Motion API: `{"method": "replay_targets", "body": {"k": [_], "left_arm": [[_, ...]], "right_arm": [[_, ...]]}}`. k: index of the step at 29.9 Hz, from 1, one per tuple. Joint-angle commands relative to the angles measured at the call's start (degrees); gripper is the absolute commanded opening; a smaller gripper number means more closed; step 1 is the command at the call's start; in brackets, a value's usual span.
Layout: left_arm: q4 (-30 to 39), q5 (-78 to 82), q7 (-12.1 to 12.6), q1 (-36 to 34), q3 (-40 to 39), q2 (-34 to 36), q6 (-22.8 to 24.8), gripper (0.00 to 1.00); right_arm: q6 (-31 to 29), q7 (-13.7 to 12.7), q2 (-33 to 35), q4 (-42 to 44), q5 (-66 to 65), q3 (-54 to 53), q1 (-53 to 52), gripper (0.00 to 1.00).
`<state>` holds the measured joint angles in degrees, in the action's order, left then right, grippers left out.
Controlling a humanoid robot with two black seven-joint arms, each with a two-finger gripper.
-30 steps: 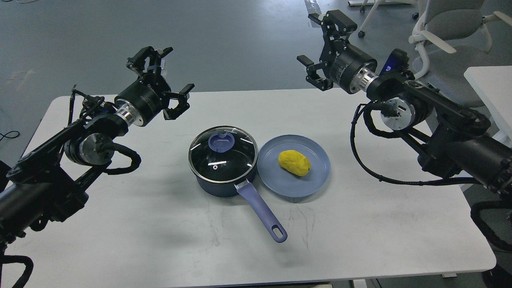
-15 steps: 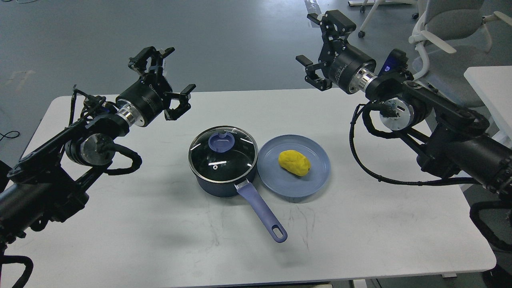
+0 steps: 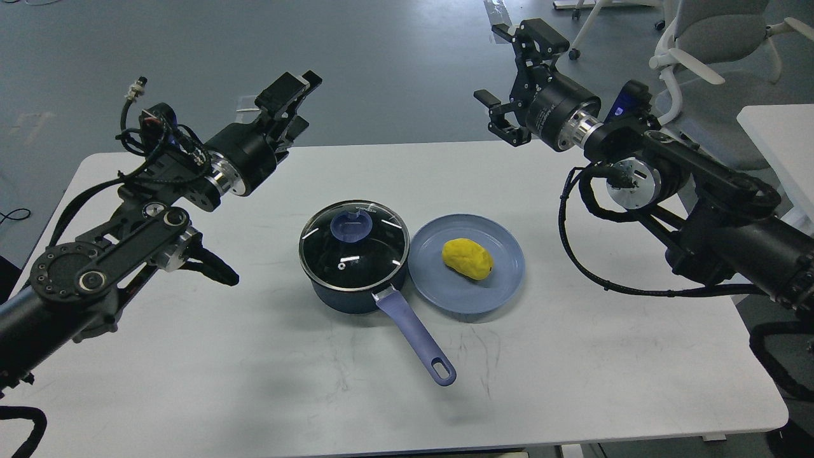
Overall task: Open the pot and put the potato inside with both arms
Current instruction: 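Move the left gripper over the pot and grasp the lid's blue knob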
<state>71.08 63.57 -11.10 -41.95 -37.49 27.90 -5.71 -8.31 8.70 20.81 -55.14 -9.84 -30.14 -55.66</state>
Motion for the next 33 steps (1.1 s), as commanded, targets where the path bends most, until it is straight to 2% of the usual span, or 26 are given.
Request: {"method": "replay_targets", "body": {"k": [1,2,3,4,7,11,14,15,19,21,26,30,33], "left_arm": [[2.2,13.8,-7.5,0.2,1.8,3.7,-4.3,0.99],[2.2,13.9,-7.5,0.2,1.8,3.7,-4.3,0.99],[2.1,18.4,-10.8,-0.1,3.0,4.0,-5.4,0.99],[1.8,22.7,-13.1,-0.1,4.1,4.0,-7.4,0.99],[1.7,32.0,-13.9,0.0,7.9,4.0,-13.2,0.99],[0.6,37.0,-13.9,-0.1,13.8,3.9,-17.7,0.99],[-0.3,36.5,-15.1,-0.2,16.1,3.5,-19.7,0.99],[-0.4,35.3,-16.7,-0.2,15.9,3.4,-19.8,0.99],[-1.6,28.9,-16.9,-0.5,15.6,3.5,-20.2,0.99],[-1.6,26.9,-16.9,-1.1,16.0,3.8,-22.3,0.99],[-1.7,25.3,-16.9,-3.3,16.5,5.0,-22.3,0.99],[-1.7,25.5,-16.9,-3.7,16.7,5.1,-19.9,0.99],[-2.2,26.5,-16.9,-3.9,16.8,5.1,-19.9,0.99]], "right_arm": [[0.0,0.0,1.3,-0.1,0.1,-0.4,0.0,1.0],[0.0,0.0,1.3,-0.1,0.1,-0.4,0.0,1.0],[0.0,0.1,1.4,-0.1,0.1,-0.4,0.1,1.0],[0.1,0.1,1.6,-0.1,0.1,-0.4,0.5,1.0],[0.1,0.3,1.6,-0.4,0.1,-0.7,0.8,1.0],[0.1,0.4,1.6,-0.5,0.0,-0.9,0.8,1.0],[0.1,0.4,1.6,-0.6,0.0,-1.4,0.8,1.0],[0.1,0.4,1.6,-0.6,0.1,-1.4,0.8,1.0],[0.1,0.4,2.3,-0.9,0.1,-1.5,0.8,1.0],[0.1,0.4,2.5,-1.0,0.0,-1.6,0.8,1.0],[0.1,0.4,2.9,-1.1,0.0,-1.9,1.0,1.0],[0.1,0.4,2.9,-1.1,0.0,-2.4,1.1,1.0],[0.7,0.3,3.3,-1.2,0.1,-2.4,1.3,1.0]]}}
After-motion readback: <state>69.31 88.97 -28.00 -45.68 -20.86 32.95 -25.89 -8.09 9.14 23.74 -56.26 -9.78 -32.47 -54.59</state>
